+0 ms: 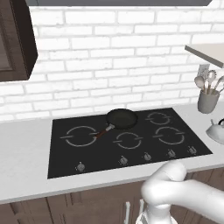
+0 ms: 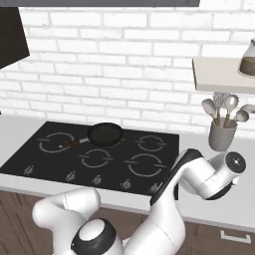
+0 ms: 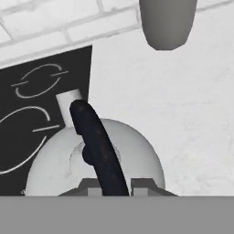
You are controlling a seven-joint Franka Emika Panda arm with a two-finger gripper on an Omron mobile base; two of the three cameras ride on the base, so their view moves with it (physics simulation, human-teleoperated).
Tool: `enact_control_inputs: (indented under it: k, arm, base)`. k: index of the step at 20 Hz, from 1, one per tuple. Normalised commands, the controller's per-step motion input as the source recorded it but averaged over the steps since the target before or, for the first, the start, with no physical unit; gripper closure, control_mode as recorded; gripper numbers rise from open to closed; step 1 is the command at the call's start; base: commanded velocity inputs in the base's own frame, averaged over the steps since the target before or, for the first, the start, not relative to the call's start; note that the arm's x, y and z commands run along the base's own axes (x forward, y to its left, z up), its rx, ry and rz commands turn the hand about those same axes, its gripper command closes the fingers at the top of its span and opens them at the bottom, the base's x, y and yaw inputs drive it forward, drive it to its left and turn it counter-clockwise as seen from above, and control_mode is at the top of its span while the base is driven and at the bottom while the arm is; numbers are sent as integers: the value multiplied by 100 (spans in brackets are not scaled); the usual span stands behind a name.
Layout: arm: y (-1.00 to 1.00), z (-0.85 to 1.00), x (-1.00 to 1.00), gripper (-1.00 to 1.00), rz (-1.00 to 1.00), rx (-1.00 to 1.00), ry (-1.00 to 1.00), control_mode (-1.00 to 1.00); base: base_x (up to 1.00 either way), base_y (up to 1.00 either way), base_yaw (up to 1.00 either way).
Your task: Pick the kettle from the counter and place it on a stove burner. Then turn the burner on.
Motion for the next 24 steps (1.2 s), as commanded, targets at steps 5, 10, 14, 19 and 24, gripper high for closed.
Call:
enact_control_inputs:
  k: [5,10,14,19,24]
  arm:
    - [67,73,-9,100,5,-16,-16,-100]
    - [81,54,-19,100,4,-27,-24,-100]
    - [83,23,-5,100,6,-24,-12,-100]
    - [79,18,0,100,9,-17,0,-100]
    - [58,37,0,100,13,-11,2,-100]
  base:
    - [0,0,0]
    - [0,0,0]
    - [0,0,0]
    - [0,0,0]
    - [0,0,0]
